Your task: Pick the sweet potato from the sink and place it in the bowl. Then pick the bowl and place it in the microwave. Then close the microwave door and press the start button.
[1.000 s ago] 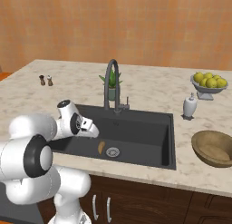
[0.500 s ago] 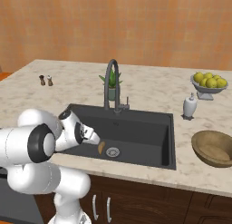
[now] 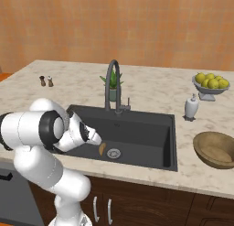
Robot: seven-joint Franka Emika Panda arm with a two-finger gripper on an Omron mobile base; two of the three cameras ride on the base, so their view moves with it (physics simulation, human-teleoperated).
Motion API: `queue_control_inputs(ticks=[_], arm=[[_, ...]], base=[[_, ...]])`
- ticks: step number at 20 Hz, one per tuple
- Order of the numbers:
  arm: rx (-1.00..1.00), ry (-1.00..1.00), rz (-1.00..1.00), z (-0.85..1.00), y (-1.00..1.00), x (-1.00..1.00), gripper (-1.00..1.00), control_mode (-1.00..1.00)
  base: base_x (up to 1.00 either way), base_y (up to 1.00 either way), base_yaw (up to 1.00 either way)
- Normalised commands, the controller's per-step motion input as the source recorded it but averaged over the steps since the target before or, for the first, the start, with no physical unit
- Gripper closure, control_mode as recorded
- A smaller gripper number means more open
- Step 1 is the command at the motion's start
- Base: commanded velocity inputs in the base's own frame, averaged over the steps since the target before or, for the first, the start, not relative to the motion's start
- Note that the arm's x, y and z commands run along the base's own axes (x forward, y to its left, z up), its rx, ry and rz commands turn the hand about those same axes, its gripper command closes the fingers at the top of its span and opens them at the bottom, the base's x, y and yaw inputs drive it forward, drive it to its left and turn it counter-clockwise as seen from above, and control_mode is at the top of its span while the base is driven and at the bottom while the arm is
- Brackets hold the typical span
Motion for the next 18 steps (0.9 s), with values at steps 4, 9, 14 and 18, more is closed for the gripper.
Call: queue_control_inputs(ticks=[4, 9, 14, 18], arm=[[-0.01, 0.0, -0.11, -0.22, 0.14, 0.21, -1.0, -1.0], [0.0, 0.0, -0.03, -0.06, 0.0, 0.29, -1.0, -1.0], [0.0, 0.0, 0.0, -0.25, -0.03, 0.21, -1.0, -1.0], [0.0, 0.0, 0.0, -0.27, -0.1, 0.19, -1.0, -1.0]], base=[[0.0, 0.0, 0.0], [0.0, 0.0, 0.0], [0.0, 0.0, 0.0], [0.0, 0.0, 0.0]])
